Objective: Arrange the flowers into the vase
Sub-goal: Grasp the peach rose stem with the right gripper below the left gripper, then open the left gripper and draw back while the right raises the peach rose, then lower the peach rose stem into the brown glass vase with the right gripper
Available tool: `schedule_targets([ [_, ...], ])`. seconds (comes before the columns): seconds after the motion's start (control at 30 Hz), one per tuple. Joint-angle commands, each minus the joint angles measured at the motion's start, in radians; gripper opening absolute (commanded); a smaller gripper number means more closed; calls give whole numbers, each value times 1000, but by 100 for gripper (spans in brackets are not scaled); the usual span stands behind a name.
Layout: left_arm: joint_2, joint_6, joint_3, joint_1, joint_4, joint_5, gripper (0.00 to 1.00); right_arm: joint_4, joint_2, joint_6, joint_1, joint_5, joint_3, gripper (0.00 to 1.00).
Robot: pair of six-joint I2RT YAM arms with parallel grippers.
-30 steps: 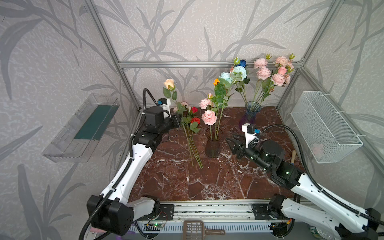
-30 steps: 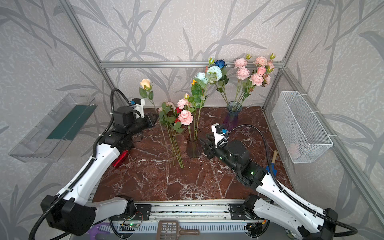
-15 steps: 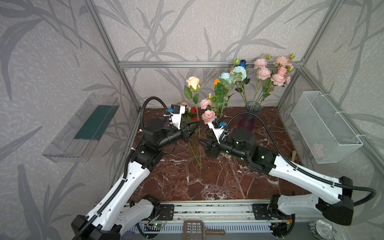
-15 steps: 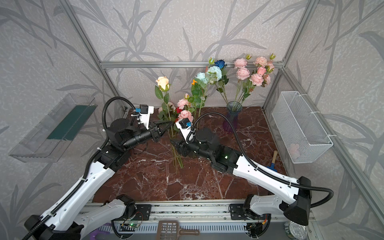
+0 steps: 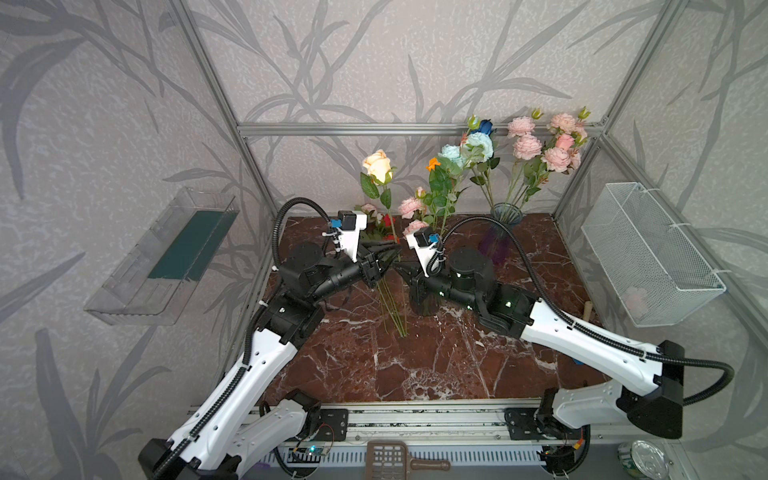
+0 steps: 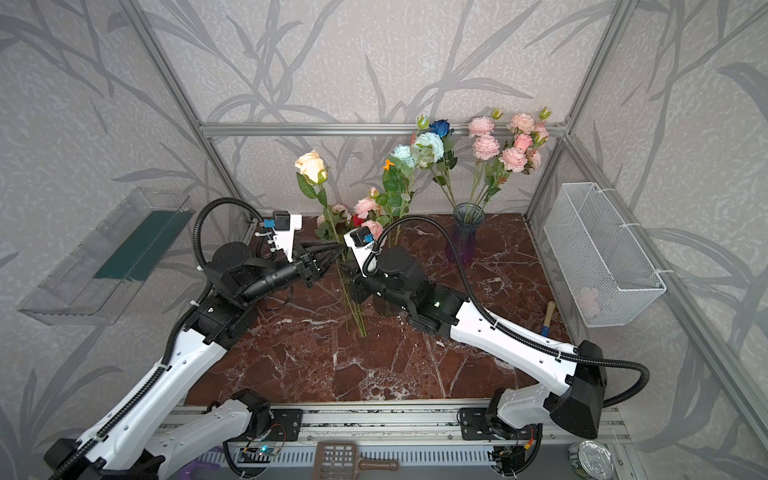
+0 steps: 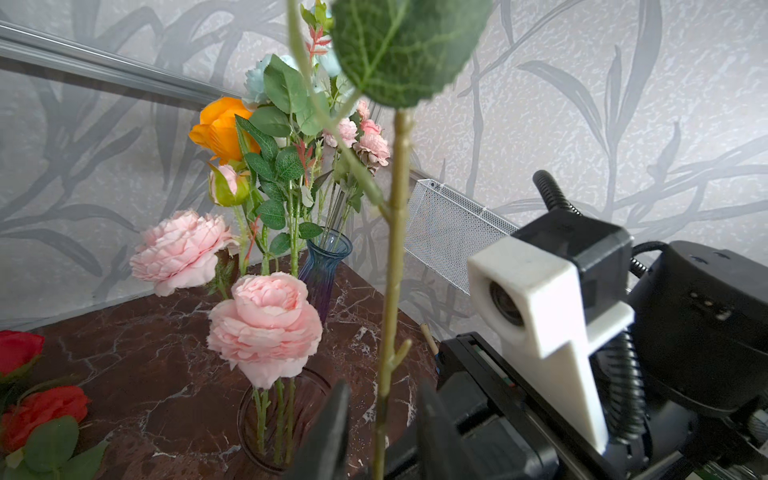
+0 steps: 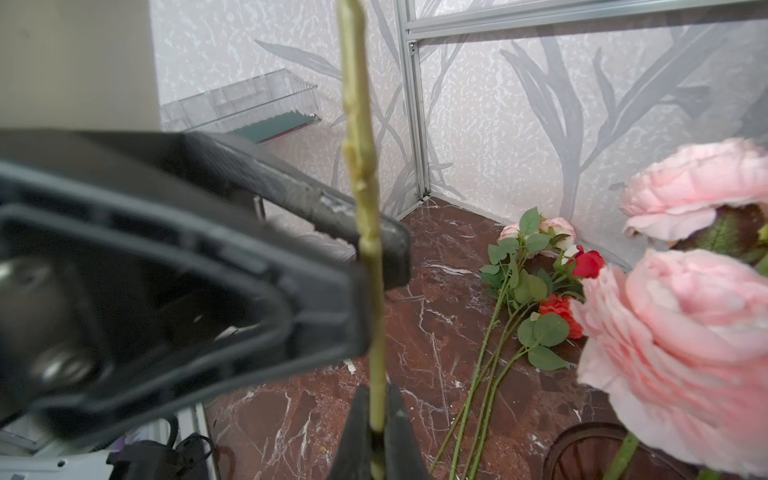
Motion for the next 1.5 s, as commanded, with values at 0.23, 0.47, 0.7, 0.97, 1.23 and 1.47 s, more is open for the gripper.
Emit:
schedule_targets([
  [0.23, -205, -71, -234, 0, 119, -744, 81, 107, -134, -104, -10, 135, -24, 0],
  [0.47, -227, -102, -245, 22, 38, -1001, 82, 155, -205, -149, -130, 192, 16, 0],
  [0.7, -182, -123, -233, 27, 22, -944, 82, 221, -191, -134, -234, 200, 18, 0],
  [0.97, -173, -123, -229, 35, 18, -925, 82, 266, -106, -133, -252, 195, 5, 0],
  [1.23, -166, -132, -226, 45, 18, -899, 82, 270, -63, -72, -255, 172, -74, 3],
  [1.47, -163, -144, -226, 58, 19, -885, 82, 231, -84, -15, -255, 185, -176, 33],
])
